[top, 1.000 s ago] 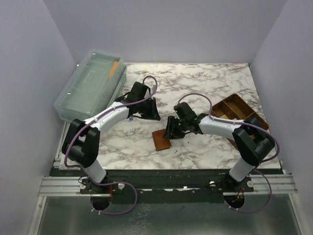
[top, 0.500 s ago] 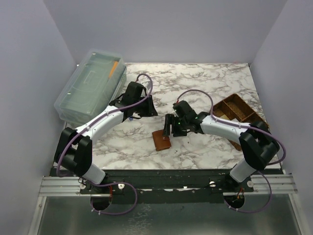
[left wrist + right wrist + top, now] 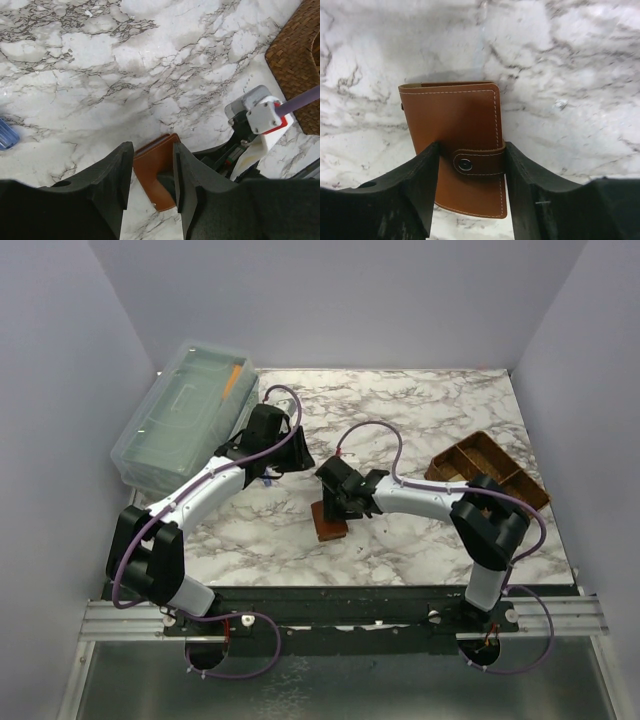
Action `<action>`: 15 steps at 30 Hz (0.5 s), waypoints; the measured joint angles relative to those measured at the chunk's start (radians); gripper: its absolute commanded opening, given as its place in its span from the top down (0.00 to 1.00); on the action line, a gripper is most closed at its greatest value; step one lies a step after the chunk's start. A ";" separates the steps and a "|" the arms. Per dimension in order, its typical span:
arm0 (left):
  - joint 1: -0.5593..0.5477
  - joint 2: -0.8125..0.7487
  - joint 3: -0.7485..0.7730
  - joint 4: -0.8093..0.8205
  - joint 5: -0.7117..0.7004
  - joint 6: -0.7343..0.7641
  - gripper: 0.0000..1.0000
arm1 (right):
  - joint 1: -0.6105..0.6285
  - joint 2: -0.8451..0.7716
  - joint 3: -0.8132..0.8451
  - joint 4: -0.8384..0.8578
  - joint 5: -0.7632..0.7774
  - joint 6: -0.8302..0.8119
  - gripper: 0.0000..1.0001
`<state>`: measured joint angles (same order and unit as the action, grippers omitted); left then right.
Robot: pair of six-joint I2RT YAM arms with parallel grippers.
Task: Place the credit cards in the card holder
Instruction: Move the card holder to the center of the board.
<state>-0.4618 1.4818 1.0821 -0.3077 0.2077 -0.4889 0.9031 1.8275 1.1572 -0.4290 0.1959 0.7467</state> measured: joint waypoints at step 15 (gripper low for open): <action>0.009 -0.001 -0.008 0.005 -0.003 0.002 0.44 | -0.489 0.039 0.054 0.127 0.044 -0.205 0.33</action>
<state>-0.4526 1.4811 1.0737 -0.3023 0.2050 -0.4870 0.4137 1.8668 1.2114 -0.3016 0.2401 0.5419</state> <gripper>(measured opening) 0.480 0.589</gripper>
